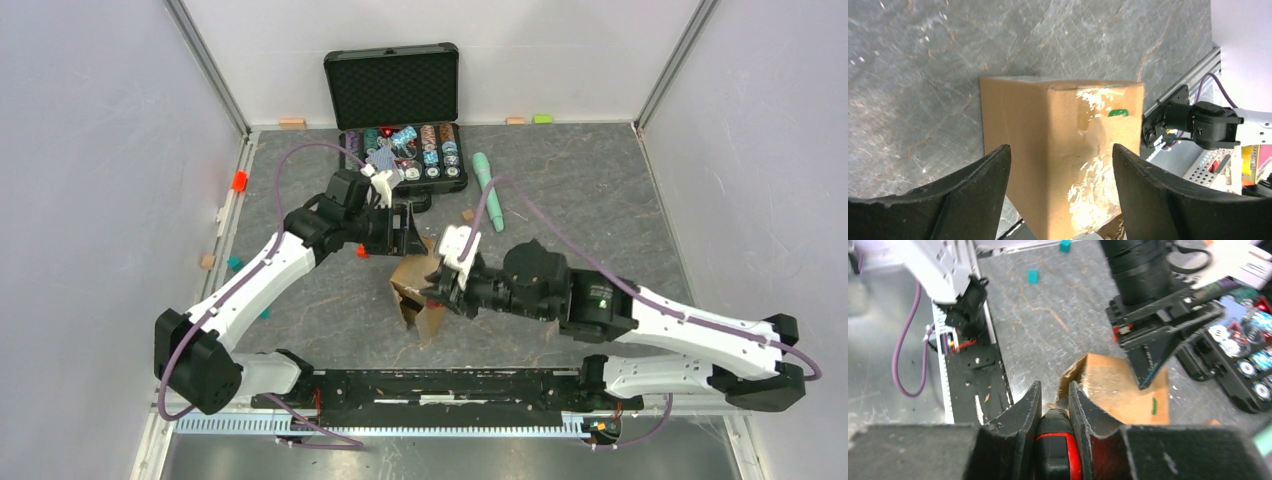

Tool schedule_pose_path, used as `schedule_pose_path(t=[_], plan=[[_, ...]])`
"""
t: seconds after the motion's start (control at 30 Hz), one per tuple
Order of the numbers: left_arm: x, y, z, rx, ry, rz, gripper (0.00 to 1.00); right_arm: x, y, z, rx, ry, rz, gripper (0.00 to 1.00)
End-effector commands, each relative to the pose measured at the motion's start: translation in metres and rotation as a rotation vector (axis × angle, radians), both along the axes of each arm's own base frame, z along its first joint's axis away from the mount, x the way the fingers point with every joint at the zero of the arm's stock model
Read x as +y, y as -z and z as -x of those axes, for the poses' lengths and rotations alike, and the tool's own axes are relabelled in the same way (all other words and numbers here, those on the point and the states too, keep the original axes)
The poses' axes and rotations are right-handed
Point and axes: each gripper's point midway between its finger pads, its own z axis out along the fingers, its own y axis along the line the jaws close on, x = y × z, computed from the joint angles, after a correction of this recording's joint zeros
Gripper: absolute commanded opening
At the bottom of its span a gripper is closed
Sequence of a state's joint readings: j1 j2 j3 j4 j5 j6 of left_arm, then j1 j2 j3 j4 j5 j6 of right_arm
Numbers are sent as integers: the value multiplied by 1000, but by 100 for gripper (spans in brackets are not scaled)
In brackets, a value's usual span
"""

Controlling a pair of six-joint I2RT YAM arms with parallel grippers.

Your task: Unpack the express box

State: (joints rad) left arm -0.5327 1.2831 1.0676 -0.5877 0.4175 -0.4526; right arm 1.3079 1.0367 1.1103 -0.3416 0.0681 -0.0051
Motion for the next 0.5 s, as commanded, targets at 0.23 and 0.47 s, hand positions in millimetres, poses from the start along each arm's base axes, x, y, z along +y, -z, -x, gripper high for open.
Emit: schedule_pose_path(t=[0.23, 0.47], plan=[[28, -101, -25, -475, -110, -36, 85, -89, 42, -97, 372, 405, 138, 0], [63, -90, 16, -606, -250, -77, 84, -139, 111, -165, 618, 546, 239, 0]])
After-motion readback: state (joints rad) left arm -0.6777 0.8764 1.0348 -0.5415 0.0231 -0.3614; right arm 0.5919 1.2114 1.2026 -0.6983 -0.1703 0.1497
